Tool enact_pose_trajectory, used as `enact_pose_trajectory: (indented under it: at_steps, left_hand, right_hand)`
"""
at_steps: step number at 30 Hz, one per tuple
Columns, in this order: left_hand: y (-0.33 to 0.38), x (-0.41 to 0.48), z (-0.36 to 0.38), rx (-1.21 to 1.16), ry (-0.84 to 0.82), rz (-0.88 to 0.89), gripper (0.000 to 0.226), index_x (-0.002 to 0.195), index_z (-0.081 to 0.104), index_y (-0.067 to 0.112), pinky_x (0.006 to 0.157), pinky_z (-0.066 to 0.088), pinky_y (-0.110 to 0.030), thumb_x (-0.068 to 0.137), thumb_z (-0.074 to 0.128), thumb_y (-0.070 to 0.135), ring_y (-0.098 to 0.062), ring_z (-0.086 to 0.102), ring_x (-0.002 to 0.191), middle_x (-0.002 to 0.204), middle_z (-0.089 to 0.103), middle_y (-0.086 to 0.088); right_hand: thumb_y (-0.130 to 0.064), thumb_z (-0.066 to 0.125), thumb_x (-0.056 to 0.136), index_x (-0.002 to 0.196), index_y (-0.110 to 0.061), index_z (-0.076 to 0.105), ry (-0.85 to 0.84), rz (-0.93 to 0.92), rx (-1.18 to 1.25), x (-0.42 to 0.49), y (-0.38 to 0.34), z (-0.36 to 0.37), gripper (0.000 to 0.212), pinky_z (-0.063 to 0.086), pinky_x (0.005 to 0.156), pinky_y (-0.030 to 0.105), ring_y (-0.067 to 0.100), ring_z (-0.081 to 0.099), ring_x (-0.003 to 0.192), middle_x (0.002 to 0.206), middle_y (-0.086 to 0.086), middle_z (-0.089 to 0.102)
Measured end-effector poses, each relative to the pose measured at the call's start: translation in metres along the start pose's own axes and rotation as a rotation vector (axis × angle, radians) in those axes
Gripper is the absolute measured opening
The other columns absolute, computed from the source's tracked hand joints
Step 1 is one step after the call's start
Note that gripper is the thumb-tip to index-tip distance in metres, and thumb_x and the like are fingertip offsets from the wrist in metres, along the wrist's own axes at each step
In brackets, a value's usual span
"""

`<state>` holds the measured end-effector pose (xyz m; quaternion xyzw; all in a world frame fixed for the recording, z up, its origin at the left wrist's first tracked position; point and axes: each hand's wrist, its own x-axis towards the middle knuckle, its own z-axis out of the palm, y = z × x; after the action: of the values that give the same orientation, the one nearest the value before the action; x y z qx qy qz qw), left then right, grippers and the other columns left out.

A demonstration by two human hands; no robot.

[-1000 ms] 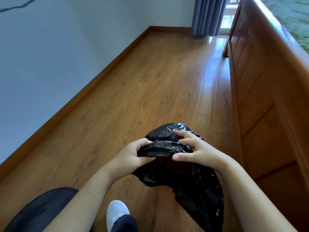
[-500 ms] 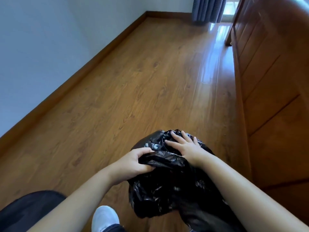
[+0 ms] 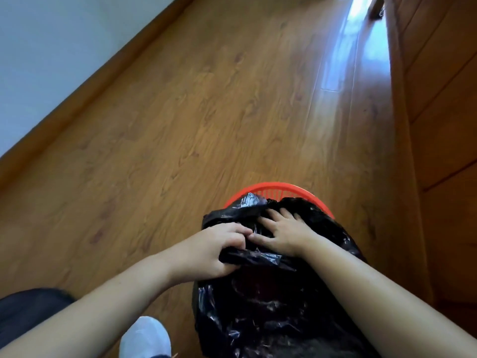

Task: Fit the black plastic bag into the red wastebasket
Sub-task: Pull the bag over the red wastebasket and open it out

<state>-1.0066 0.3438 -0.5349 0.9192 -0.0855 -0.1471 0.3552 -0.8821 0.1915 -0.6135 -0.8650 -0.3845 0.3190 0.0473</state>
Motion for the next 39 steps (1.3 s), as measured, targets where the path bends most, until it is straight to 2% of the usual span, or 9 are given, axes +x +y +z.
enact_pose_trajectory:
  at_steps: [4,8,14,18,21,28,32,35,39]
  left_hand:
    - [-0.008,0.007,0.008,0.227,-0.137,0.018,0.012,0.09,0.057,0.007,0.105,0.027,-0.042,0.078,0.058,0.01,-0.022,0.025,0.136,0.141,0.042,-0.005]
    - [-0.011,0.014,0.009,0.275,-0.08,0.02,0.015,0.092,0.058,0.007,0.104,0.028,-0.045,0.077,0.06,0.012,-0.024,0.027,0.135,0.138,0.046,-0.009]
    - [-0.013,0.009,0.02,0.324,0.065,0.117,0.017,0.085,0.058,0.008,0.098,0.034,-0.047,0.07,0.065,0.012,-0.034,0.043,0.126,0.124,0.059,-0.015]
    - [-0.017,0.002,0.027,0.157,0.144,0.065,0.02,0.089,0.058,0.01,0.102,0.035,-0.044,0.071,0.068,0.01,-0.024,0.042,0.127,0.12,0.061,-0.008]
    - [-0.021,-0.002,0.031,0.109,0.194,0.048,0.024,0.097,0.059,0.015,0.105,0.03,-0.043,0.075,0.066,0.016,-0.018,0.036,0.13,0.124,0.059,-0.003]
    - [-0.02,-0.015,0.039,0.068,0.168,0.025,0.024,0.099,0.063,0.022,0.109,0.012,-0.04,0.08,0.054,0.034,-0.009,0.025,0.134,0.131,0.052,0.003]
    - [-0.02,-0.013,0.038,0.218,0.139,0.032,0.022,0.094,0.066,0.013,0.105,0.014,-0.053,0.077,0.052,0.018,-0.028,0.03,0.133,0.128,0.055,-0.01]
    - [-0.02,-0.005,0.038,0.247,0.15,0.008,0.02,0.092,0.065,0.008,0.106,0.021,-0.053,0.077,0.053,0.013,-0.034,0.036,0.13,0.125,0.057,-0.016]
    - [-0.021,0.01,0.038,0.243,0.253,-0.019,0.015,0.084,0.067,0.001,0.101,0.034,-0.054,0.076,0.059,0.01,-0.039,0.045,0.122,0.114,0.062,-0.021]
  right_hand:
    - [-0.069,0.024,0.081,0.137,-0.029,0.029,-0.018,0.026,0.024,0.015,0.005,0.008,0.07,0.006,0.109,0.054,0.028,0.01,0.136,0.151,0.001,0.018]
    - [-0.072,0.029,0.078,0.14,-0.029,0.022,-0.049,0.031,-0.032,0.02,0.01,0.014,0.076,0.002,0.108,0.055,0.03,0.004,0.138,0.152,0.001,0.015]
    - [-0.072,0.032,0.077,0.131,-0.021,0.037,0.032,-0.005,-0.236,0.021,0.005,0.014,0.074,0.029,0.097,0.047,0.03,0.023,0.126,0.141,0.008,0.031]
    - [-0.071,0.036,0.078,0.127,-0.021,0.041,0.028,-0.014,-0.267,0.028,0.0,0.012,0.071,0.036,0.09,0.044,0.028,0.027,0.123,0.138,0.008,0.033]
    - [-0.069,0.035,0.079,0.133,-0.024,0.036,-0.098,0.024,-0.255,0.033,-0.001,0.021,0.071,0.032,0.096,0.049,0.029,0.02,0.129,0.145,0.006,0.025]
    - [-0.072,0.031,0.078,0.138,-0.025,0.028,-0.295,0.182,-0.136,0.031,0.001,0.046,0.076,0.02,0.104,0.054,0.03,0.014,0.134,0.147,0.005,0.024]
    - [-0.068,0.035,0.079,0.135,-0.024,0.035,-0.238,0.147,-0.062,0.017,-0.004,0.018,0.071,0.021,0.105,0.053,0.03,0.019,0.133,0.144,0.004,0.031]
    - [-0.065,0.041,0.08,0.131,-0.027,0.041,-0.089,0.024,0.003,-0.01,-0.007,-0.008,0.064,0.022,0.107,0.05,0.025,0.022,0.132,0.145,0.0,0.033]
    - [-0.074,0.041,0.065,0.124,-0.032,0.049,0.02,-0.094,0.432,-0.051,-0.003,-0.044,0.072,0.026,0.105,0.027,0.006,0.033,0.127,0.136,-0.011,0.044]
